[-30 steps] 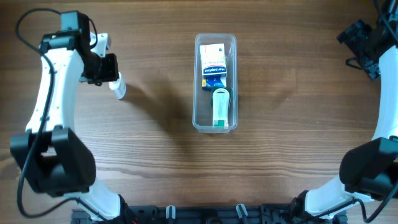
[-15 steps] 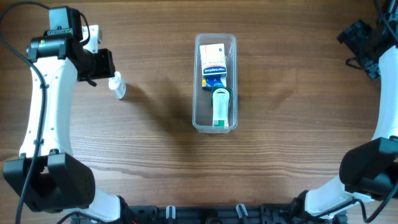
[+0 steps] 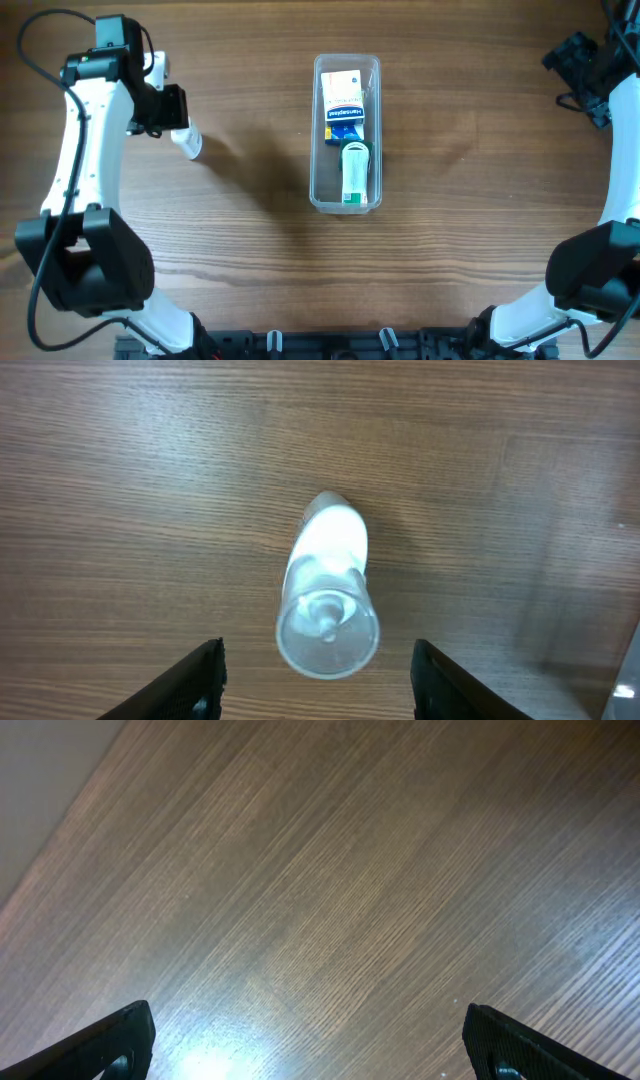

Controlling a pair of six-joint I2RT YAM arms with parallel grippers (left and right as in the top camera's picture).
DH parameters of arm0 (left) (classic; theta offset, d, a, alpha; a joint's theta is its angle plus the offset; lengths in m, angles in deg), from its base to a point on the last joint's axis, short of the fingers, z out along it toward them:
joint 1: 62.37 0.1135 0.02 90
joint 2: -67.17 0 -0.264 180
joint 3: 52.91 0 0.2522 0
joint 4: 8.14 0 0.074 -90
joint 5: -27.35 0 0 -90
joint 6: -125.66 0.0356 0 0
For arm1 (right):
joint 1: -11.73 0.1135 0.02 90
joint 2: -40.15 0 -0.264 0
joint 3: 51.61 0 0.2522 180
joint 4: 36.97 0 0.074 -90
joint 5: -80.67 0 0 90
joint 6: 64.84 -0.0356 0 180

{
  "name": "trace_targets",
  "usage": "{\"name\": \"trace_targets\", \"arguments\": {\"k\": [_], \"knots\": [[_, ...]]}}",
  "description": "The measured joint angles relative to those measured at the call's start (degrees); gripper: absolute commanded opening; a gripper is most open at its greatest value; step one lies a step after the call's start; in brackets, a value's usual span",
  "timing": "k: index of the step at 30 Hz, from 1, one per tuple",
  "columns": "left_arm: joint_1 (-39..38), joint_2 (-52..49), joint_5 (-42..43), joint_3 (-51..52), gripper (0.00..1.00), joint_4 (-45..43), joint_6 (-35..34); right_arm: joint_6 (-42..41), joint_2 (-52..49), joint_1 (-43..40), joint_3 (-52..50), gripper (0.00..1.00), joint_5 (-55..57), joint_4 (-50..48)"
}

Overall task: Pack container
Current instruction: 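Grasp the white dropper bottle with the left gripper and lift it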

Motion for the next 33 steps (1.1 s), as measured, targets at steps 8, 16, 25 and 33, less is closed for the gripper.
{"name": "trace_targets", "arguments": {"k": [8, 16, 25, 33], "knots": [[0.0, -0.3, 0.2, 0.0, 0.61, -1.3, 0.0, 0.0, 0.0, 0.0, 0.0, 1.0, 0.0, 0.0], [0.0, -5.4, 0.3, -0.2, 0.61, -1.8, 0.0, 0.0, 0.0, 0.0, 0.0, 1.0, 0.0, 0.0], [0.0, -6.8, 0.3, -0.2, 0.59, -2.8, 0.0, 0.0, 0.0, 0.0, 0.0, 1.0, 0.0, 0.0], [0.0, -8.0, 0.3, -0.2, 0.59, -3.0, 0.0, 0.0, 0.0, 0.0, 0.0, 1.0, 0.0, 0.0]]}}
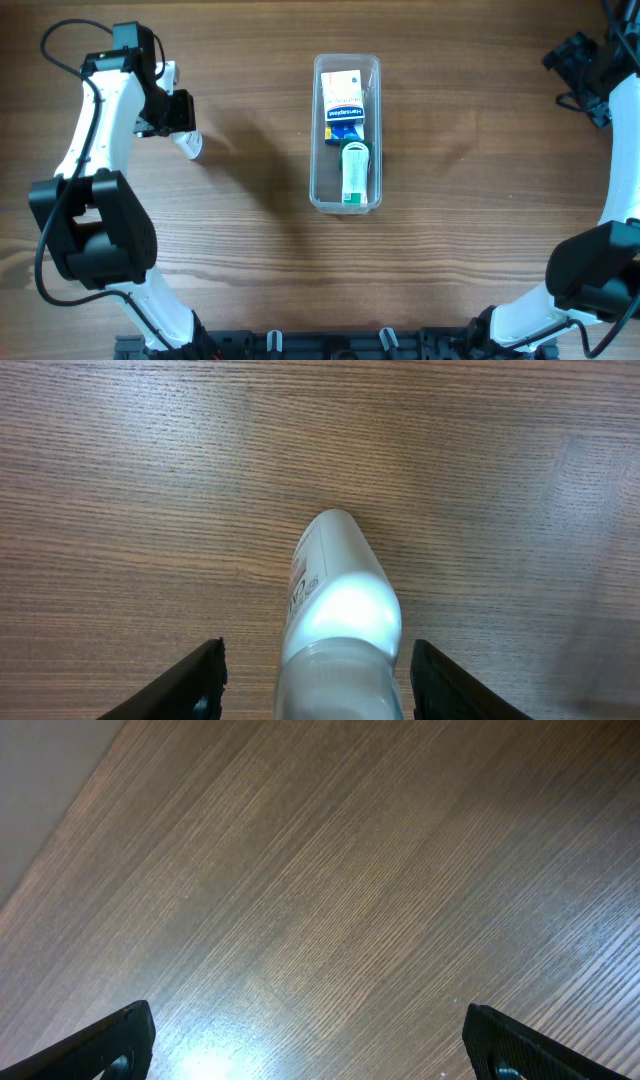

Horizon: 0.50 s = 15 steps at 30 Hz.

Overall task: Pack container
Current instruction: 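Grasp the white dropper bottle with the left gripper and lift it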

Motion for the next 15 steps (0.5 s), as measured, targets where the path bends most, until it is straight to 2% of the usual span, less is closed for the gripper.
{"name": "trace_targets", "arguments": {"k": [15], "knots": [[0.0, -0.7, 0.2, 0.0, 0.6, 0.0, 0.0, 0.0, 0.0, 0.0, 0.0, 1.0, 0.0, 0.0]]}}
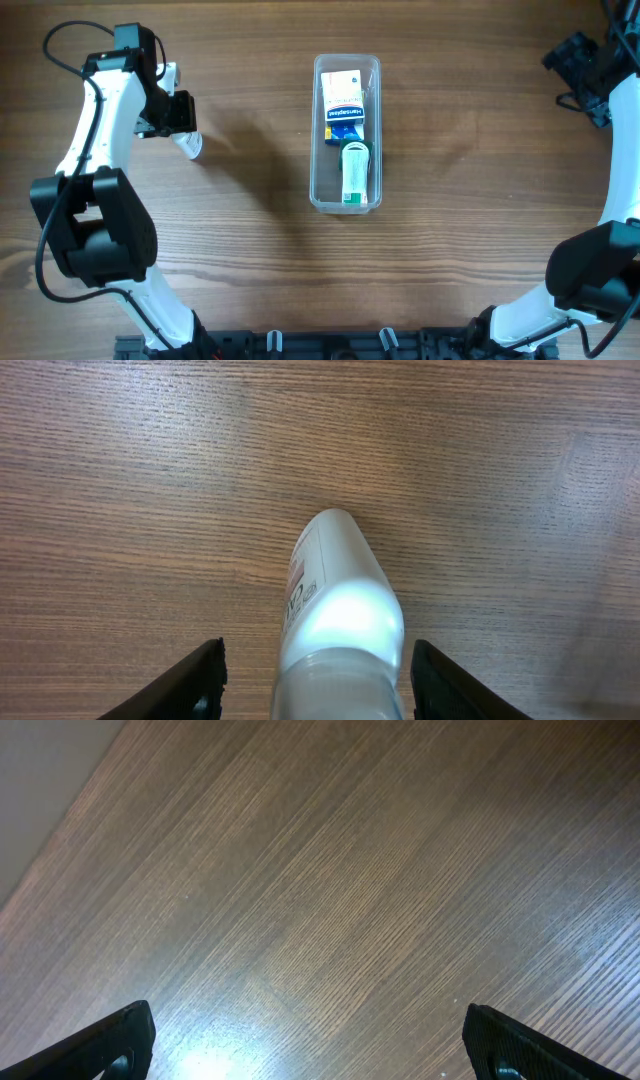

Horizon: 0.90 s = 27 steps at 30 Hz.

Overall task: Pack container
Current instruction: 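Grasp the white dropper bottle with the left gripper and lift it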

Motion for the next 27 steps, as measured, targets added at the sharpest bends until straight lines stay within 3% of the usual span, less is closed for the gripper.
{"name": "trace_targets", "arguments": {"k": [9, 12, 17, 20, 27], "knots": [[0.0, -1.5, 0.4, 0.0, 0.59, 0.0, 0.0, 0.0, 0.0, 0.0, 0.0, 1.0, 0.0, 0.0], [0.0, -1.6, 0.4, 0.0, 0.51, 0.0, 0.0, 0.0, 0.0, 0.0, 0.0, 1.0, 0.0, 0.0], [0.0, -1.6, 0.4, 0.0, 0.49, 0.1, 0.2, 0.0, 0.0, 0.0, 0.0, 1.0, 0.0, 0.0], [0.0, -1.6, 0.4, 0.0, 0.37, 0.1, 0.2, 0.0, 0.0, 0.0, 0.0, 1.0, 0.0, 0.0], [0.0, -1.6, 0.4, 0.0, 0.3, 0.7, 0.2, 0.0, 0.0, 0.0, 0.0, 1.0, 0.0, 0.0]]}}
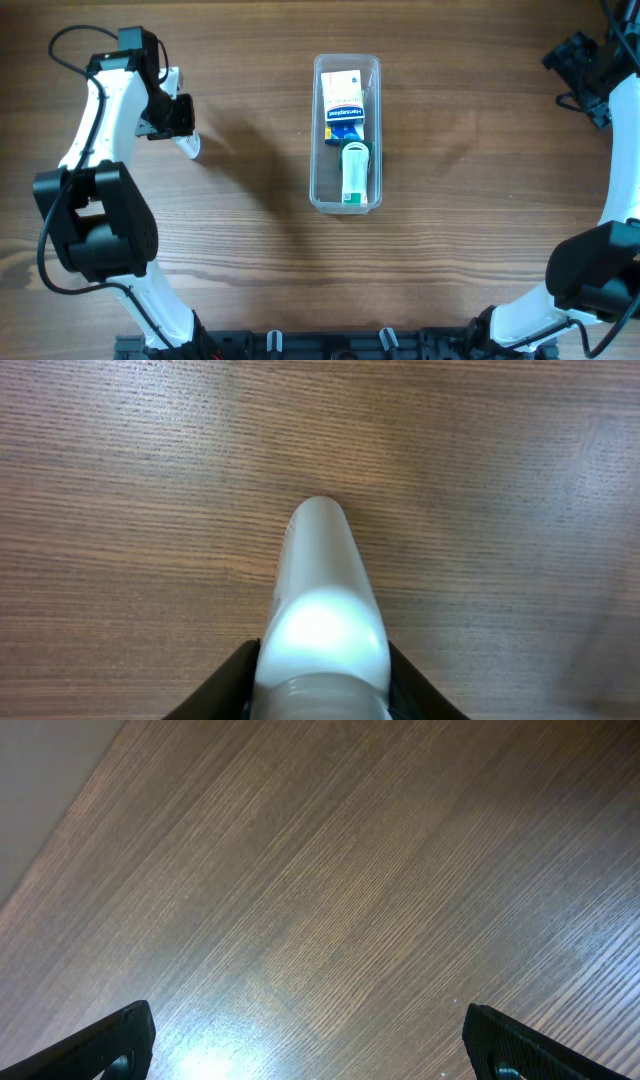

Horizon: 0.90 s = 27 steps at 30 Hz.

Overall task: Pack container
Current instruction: 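Grasp the white dropper bottle with the left gripper and lift it, then carry the dropper bottle over the container and lower it in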

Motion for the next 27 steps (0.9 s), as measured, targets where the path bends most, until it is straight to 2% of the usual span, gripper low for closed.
{"name": "trace_targets", "arguments": {"k": [7, 13, 22, 27], "knots": [[0.0, 0.0, 0.1, -0.1, 0.29, 1.3, 0.0, 0.0, 0.0, 0.0, 0.0, 1.0, 0.0, 0.0], [0.0, 1.2, 3.6, -0.1, 0.27, 1.7, -0.4, 0.0, 0.0, 0.0, 0.0, 1.0, 0.0, 0.0], [-1.1, 13.8, 15.8, -0.1, 0.28, 2.4, -1.3, 0.0, 0.0, 0.0, 0.0, 1.0, 0.0, 0.0], [-7.4, 22.0, 21.7, -0.1, 0.27, 2.5, -2.2, 0.0, 0.0, 0.0, 0.0, 1.0, 0.0, 0.0]]}}
